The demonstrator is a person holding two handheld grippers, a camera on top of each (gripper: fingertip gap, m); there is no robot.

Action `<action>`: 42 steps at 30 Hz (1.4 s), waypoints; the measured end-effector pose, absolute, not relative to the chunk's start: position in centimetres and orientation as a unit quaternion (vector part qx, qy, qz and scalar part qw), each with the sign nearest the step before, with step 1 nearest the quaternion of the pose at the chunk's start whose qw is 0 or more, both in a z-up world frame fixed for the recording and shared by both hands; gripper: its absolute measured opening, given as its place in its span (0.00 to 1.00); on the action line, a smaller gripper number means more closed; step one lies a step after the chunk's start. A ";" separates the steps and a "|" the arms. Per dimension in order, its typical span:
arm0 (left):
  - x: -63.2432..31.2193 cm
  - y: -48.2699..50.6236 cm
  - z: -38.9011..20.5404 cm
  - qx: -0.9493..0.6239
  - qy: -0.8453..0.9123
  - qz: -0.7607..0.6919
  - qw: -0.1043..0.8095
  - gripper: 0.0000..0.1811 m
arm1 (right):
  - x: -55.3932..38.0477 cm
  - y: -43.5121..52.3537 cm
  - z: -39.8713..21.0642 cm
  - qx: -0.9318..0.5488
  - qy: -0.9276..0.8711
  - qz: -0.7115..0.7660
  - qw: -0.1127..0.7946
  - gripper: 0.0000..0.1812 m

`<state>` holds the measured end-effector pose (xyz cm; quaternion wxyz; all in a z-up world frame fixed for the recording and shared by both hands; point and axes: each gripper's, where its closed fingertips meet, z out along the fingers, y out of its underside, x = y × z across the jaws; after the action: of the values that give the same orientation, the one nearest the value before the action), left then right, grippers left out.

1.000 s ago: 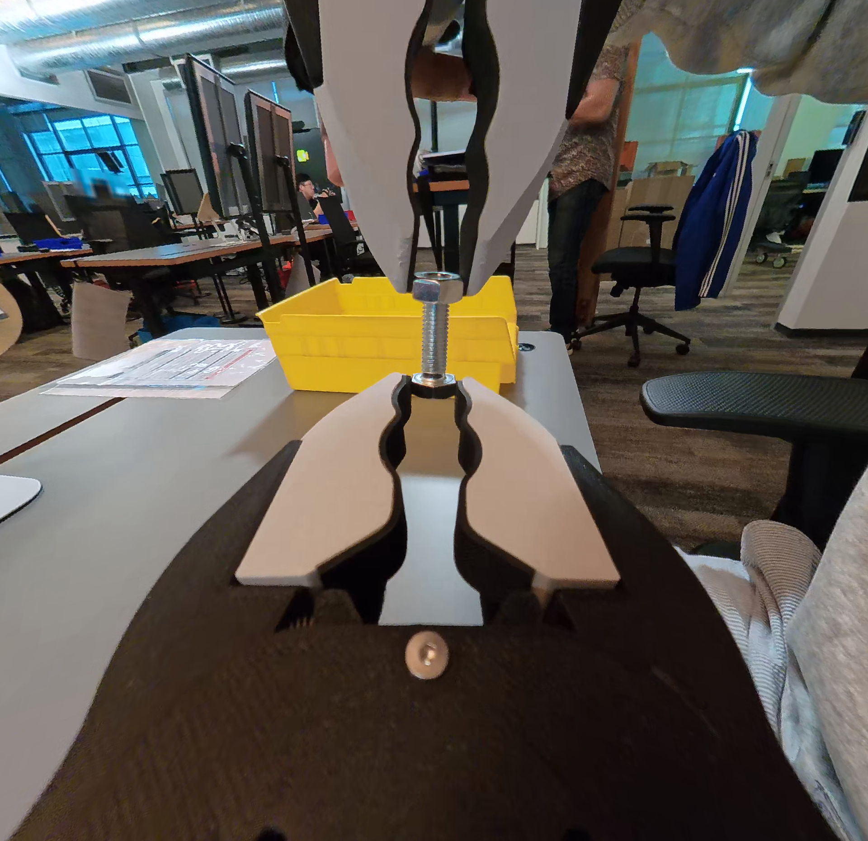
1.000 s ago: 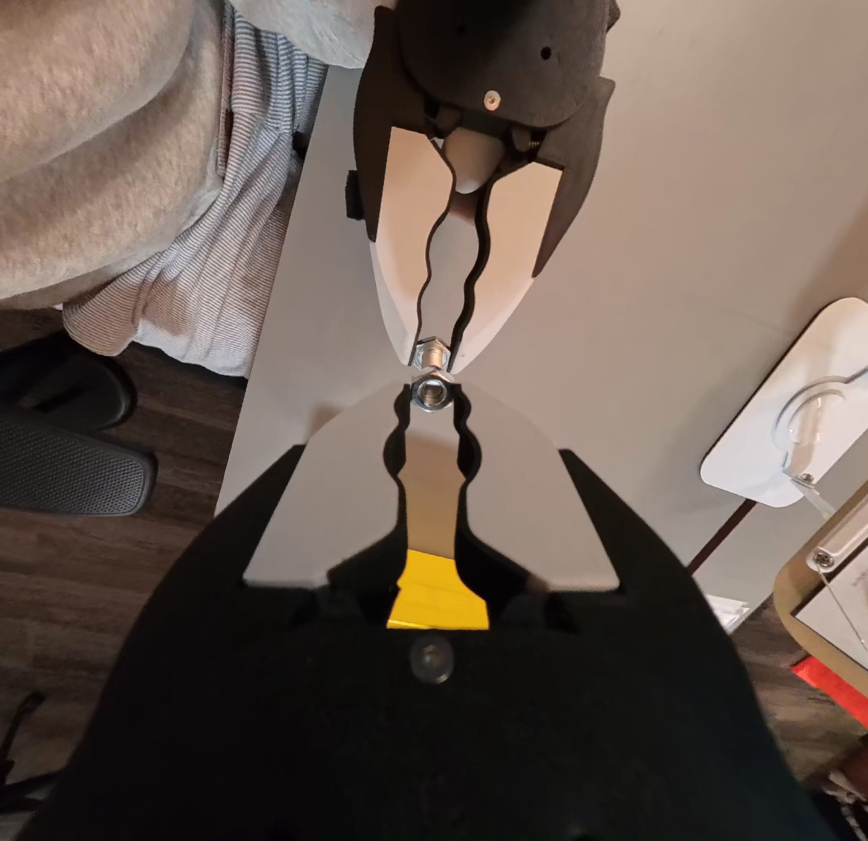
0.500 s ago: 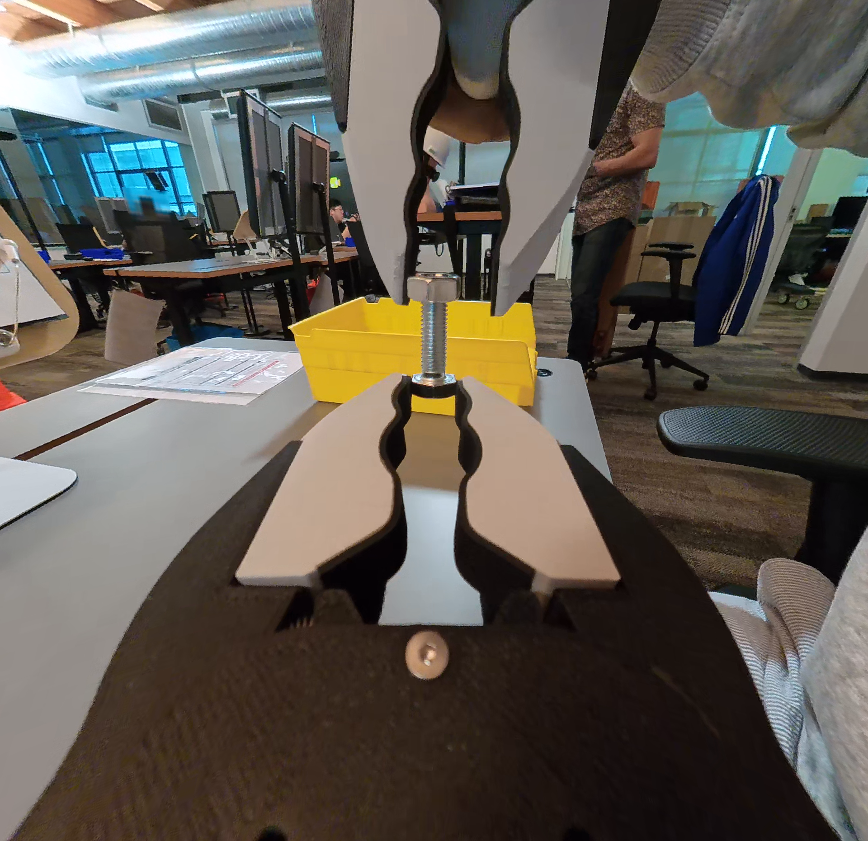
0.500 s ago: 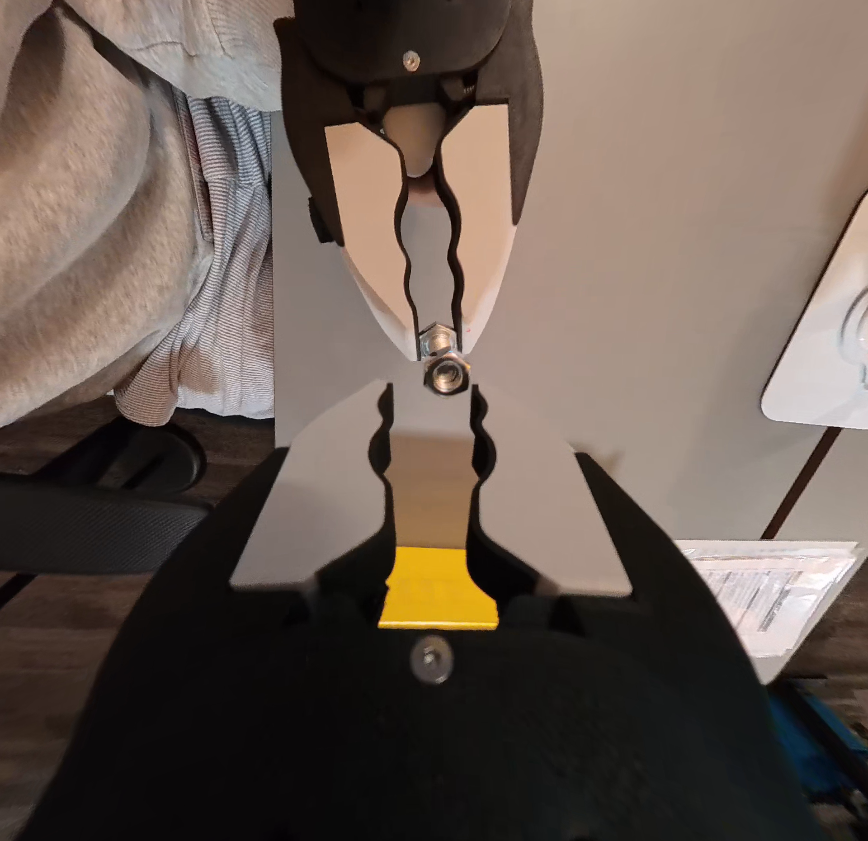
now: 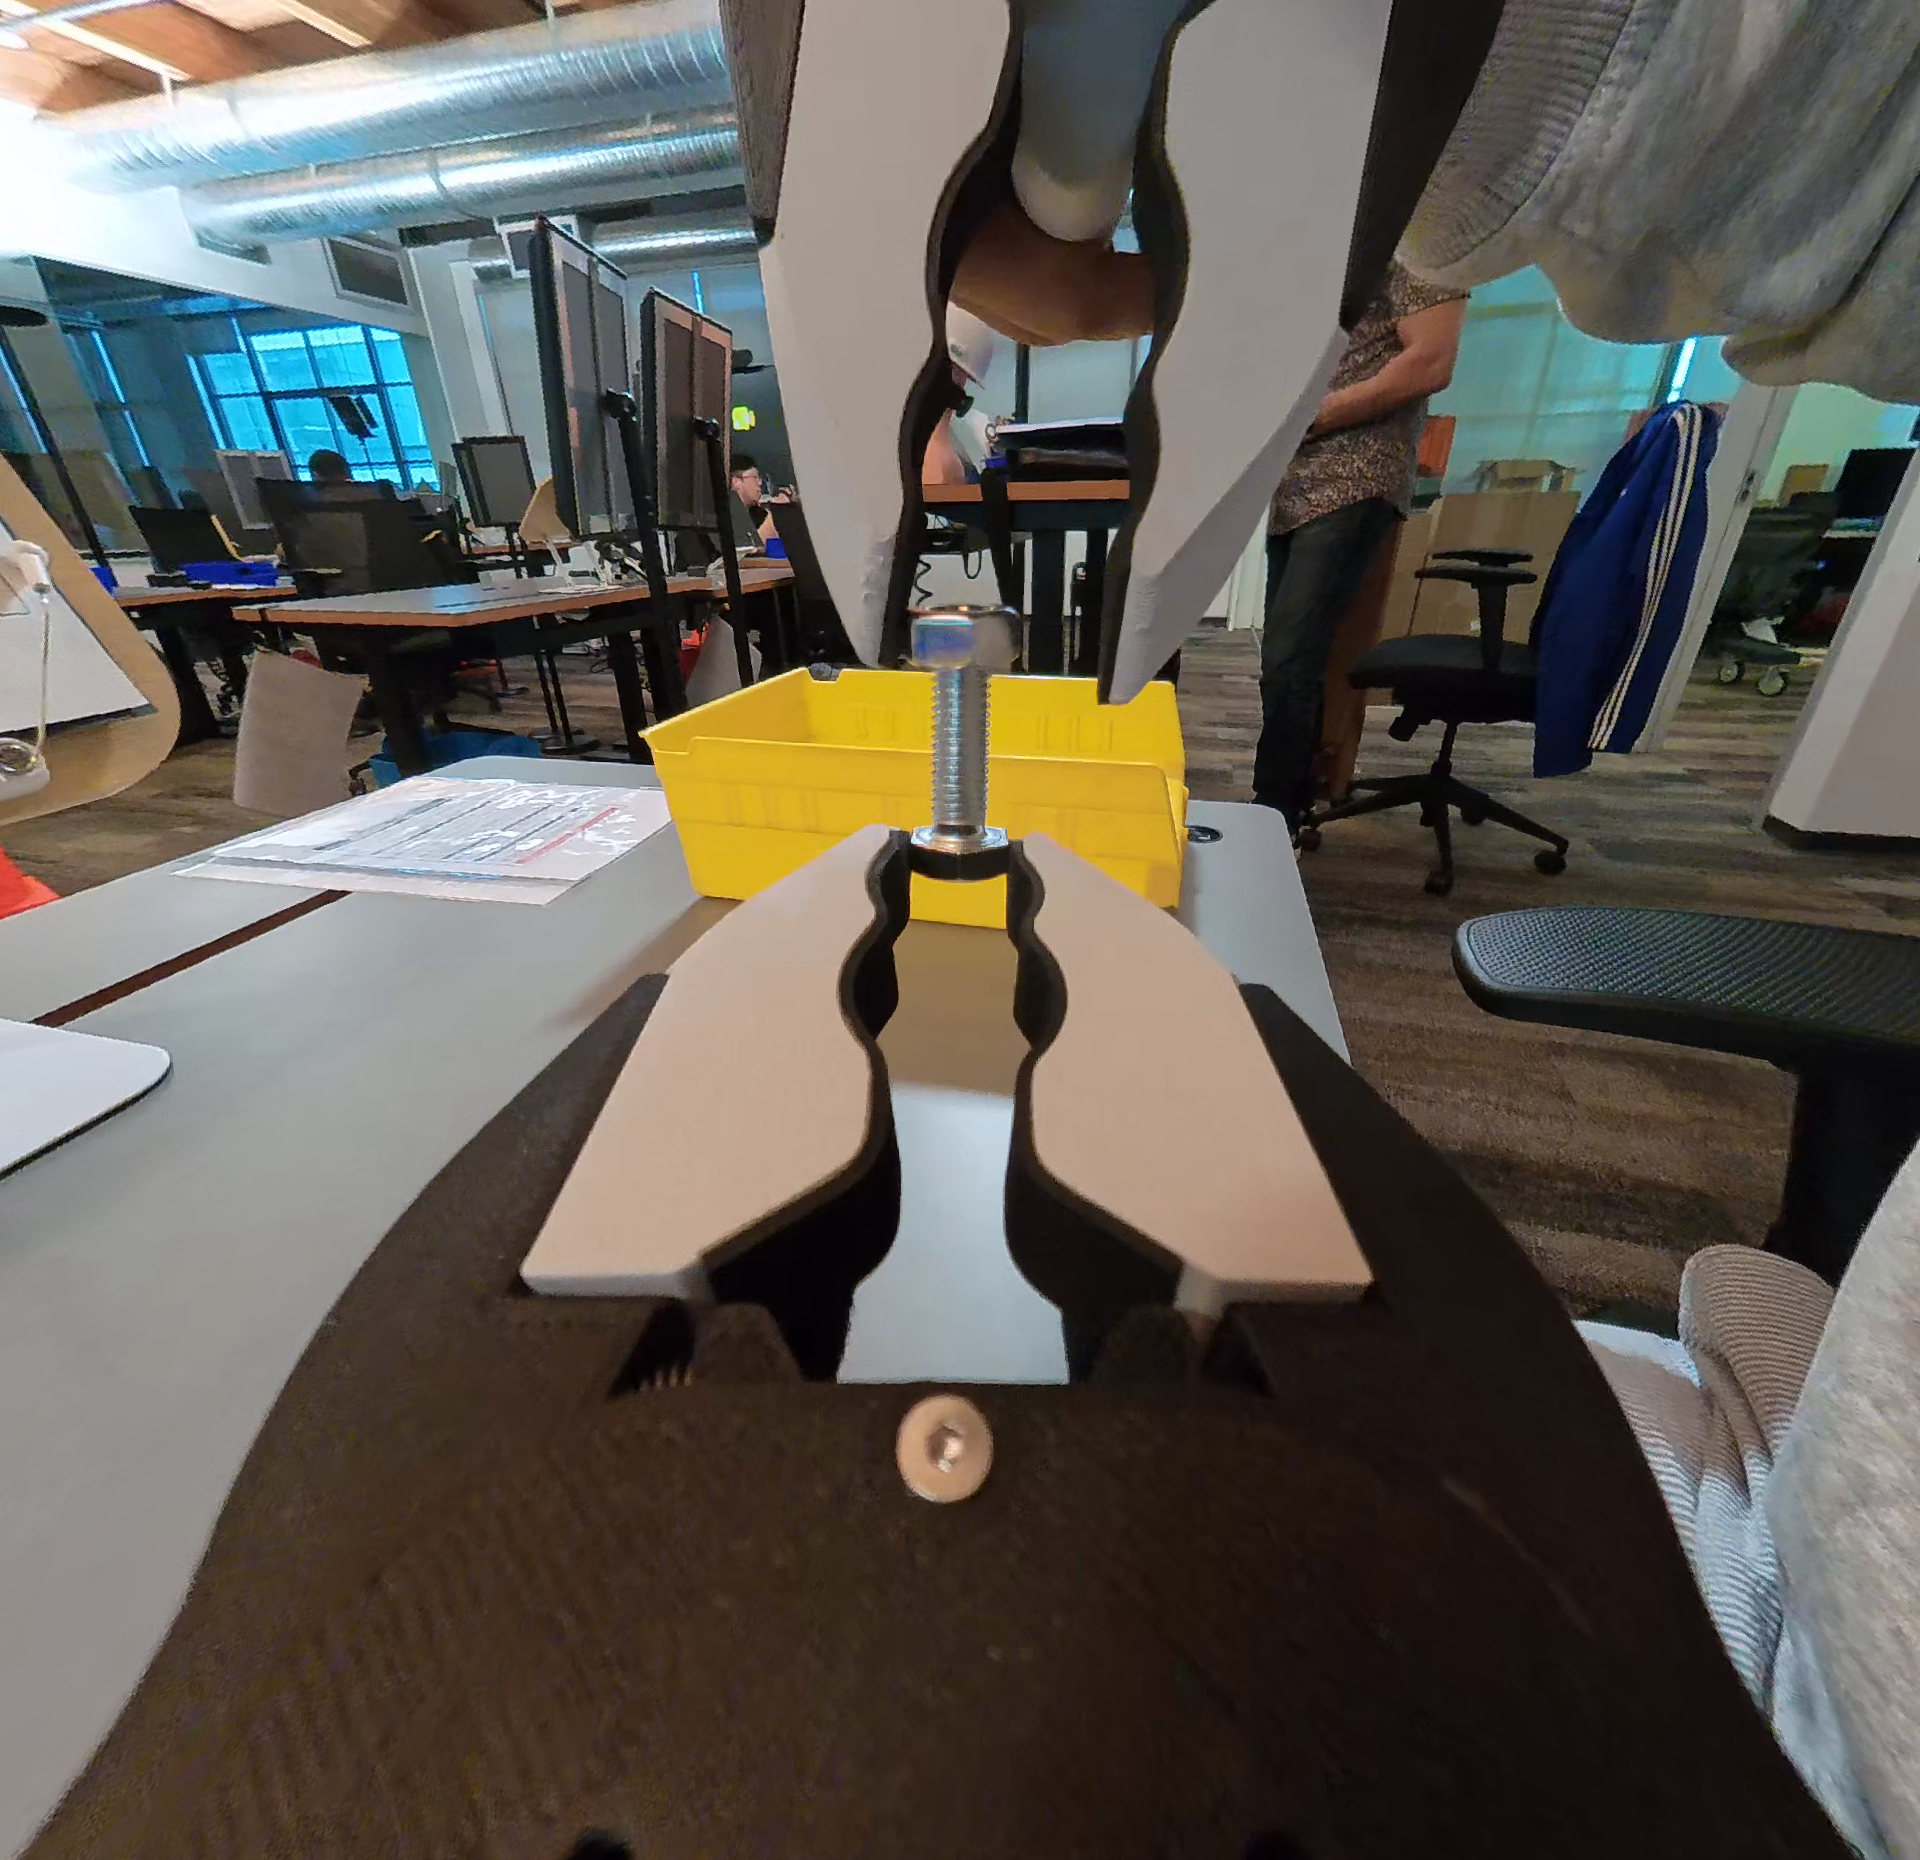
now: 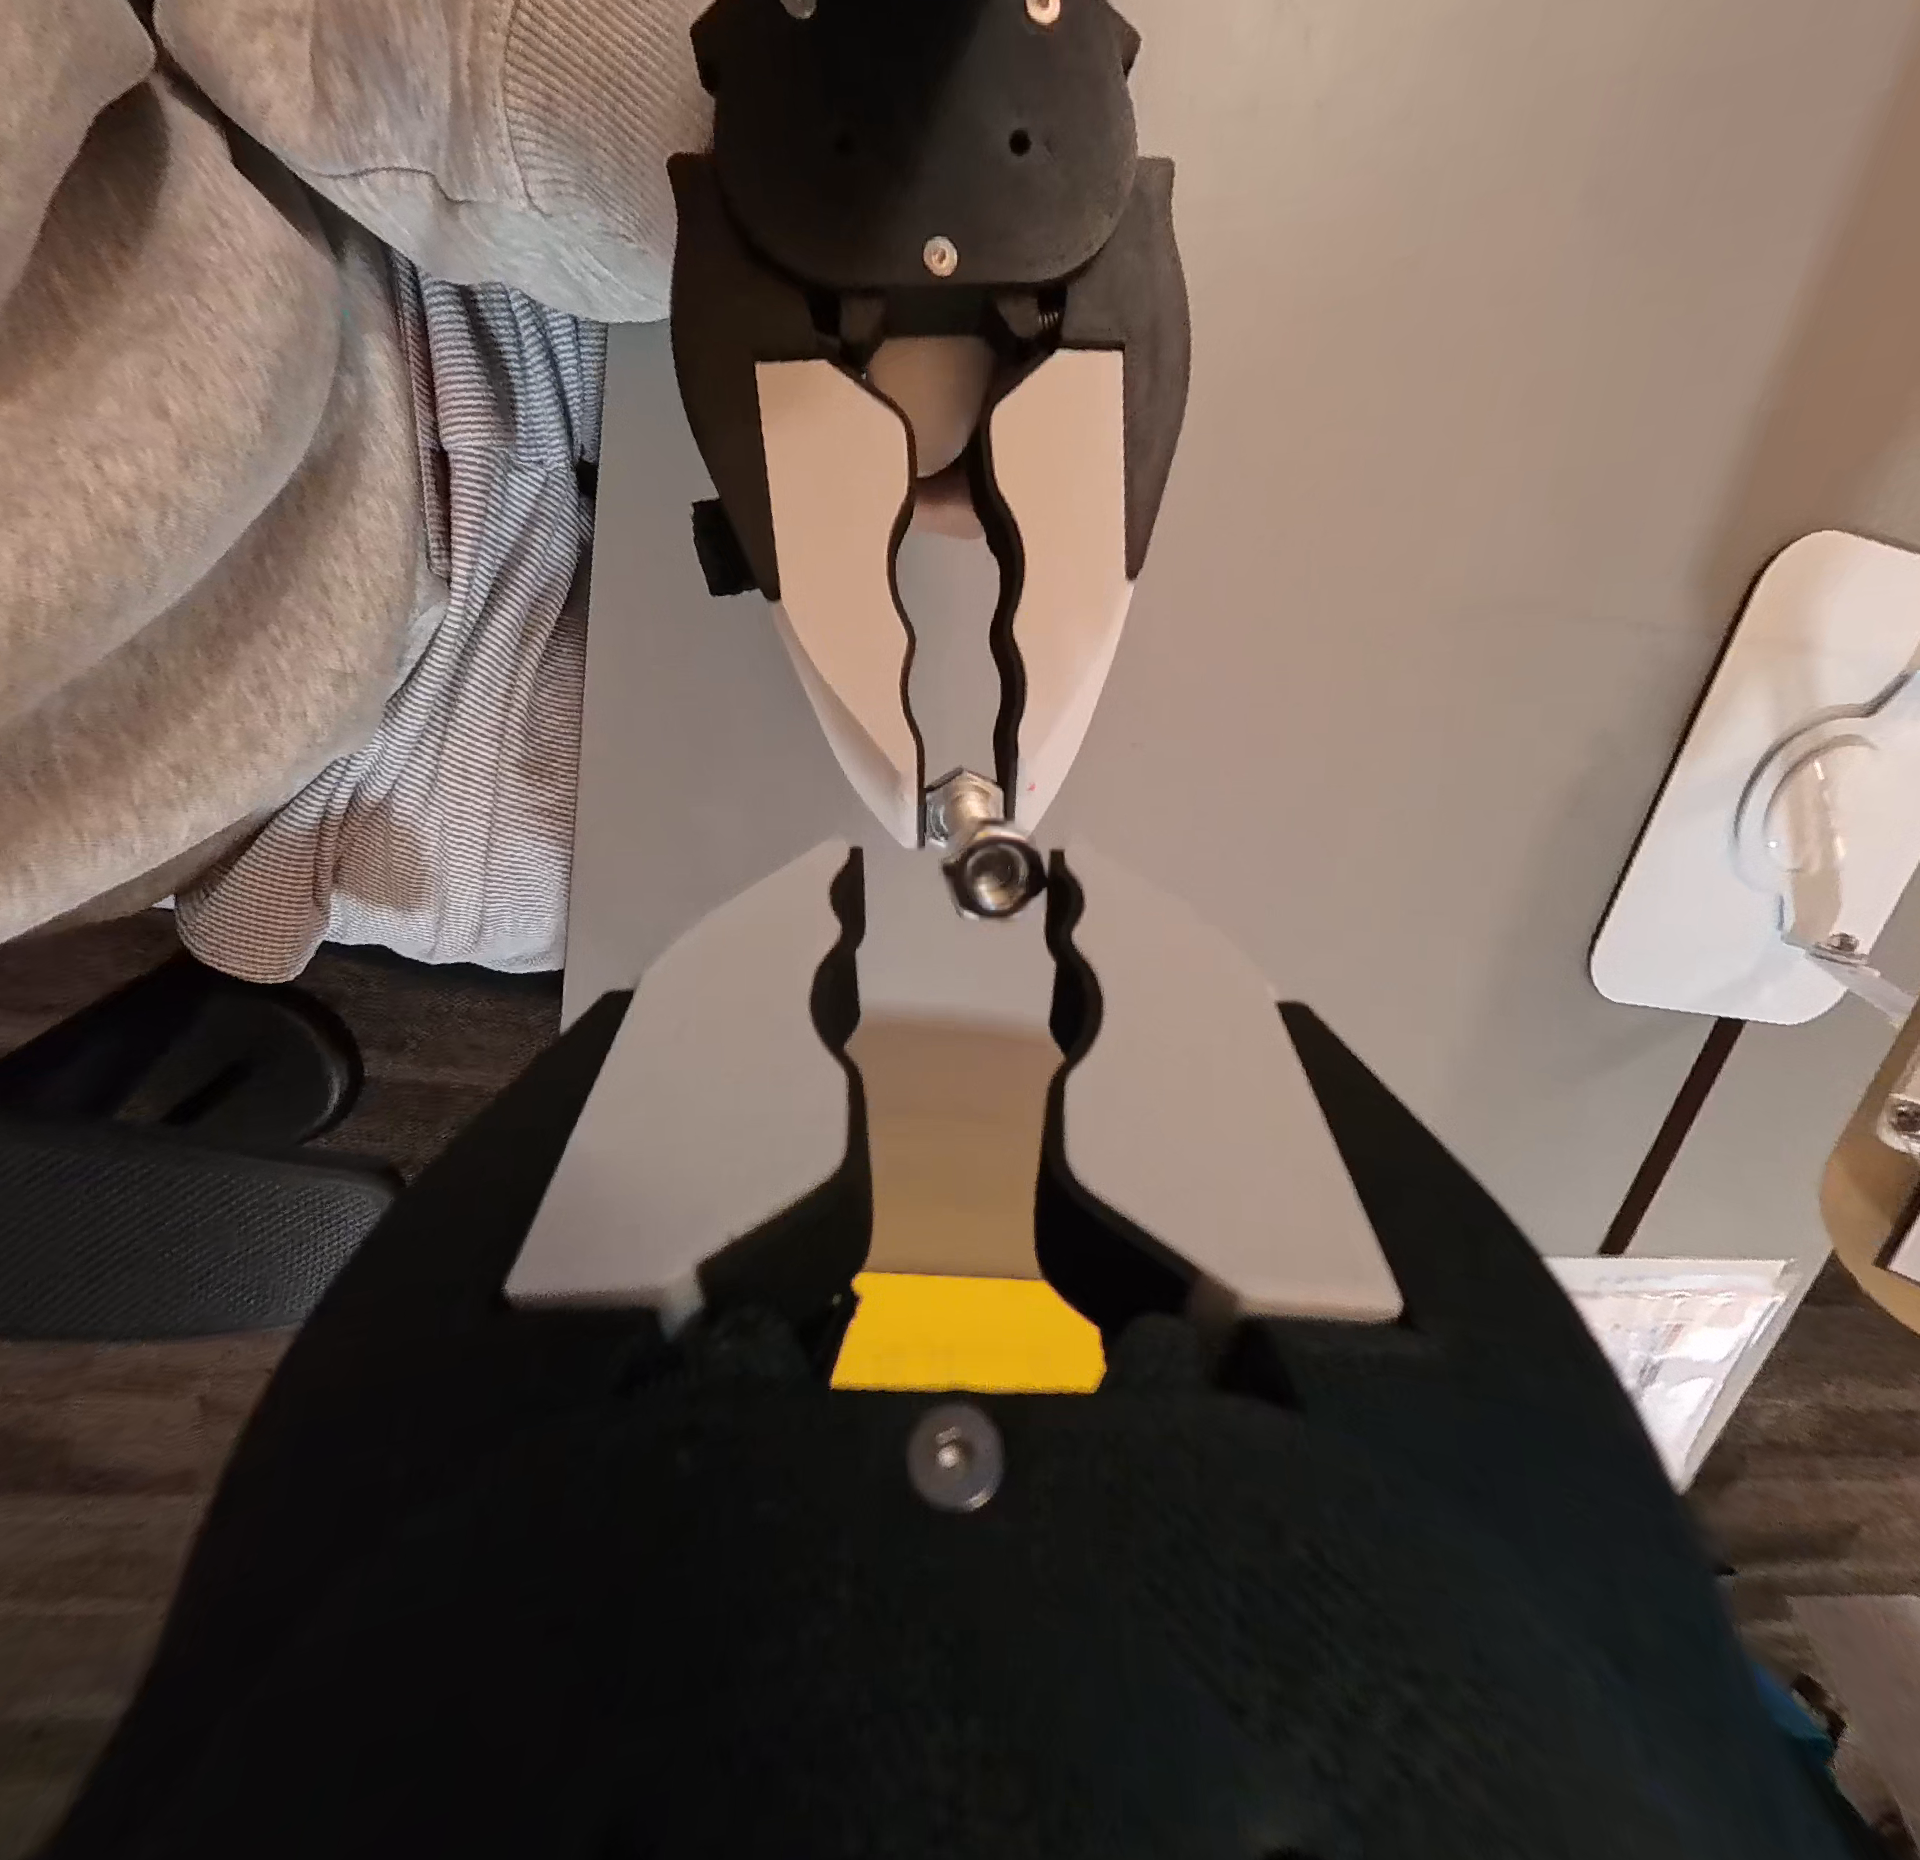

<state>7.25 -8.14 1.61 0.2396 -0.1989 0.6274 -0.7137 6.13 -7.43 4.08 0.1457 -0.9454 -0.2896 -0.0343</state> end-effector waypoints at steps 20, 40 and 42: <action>7.3 -8.3 1.3 -0.199 0.635 -0.708 0.237 0.10 | 5.2 -6.9 4.5 -0.936 -0.316 -0.061 0.145 0.18; 7.8 -7.3 1.7 -0.223 0.615 -0.716 0.242 0.10 | 5.3 -8.8 3.2 -0.949 -0.292 -0.032 0.114 0.19; 8.0 -7.4 1.4 -0.226 0.622 -0.709 0.245 0.10 | 4.6 -8.7 3.2 -0.947 -0.297 -0.025 0.118 0.19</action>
<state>7.99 -7.37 1.43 0.2447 -0.2255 0.6221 -0.7087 4.59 -8.67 3.22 0.1175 -0.9474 -0.2968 -0.0247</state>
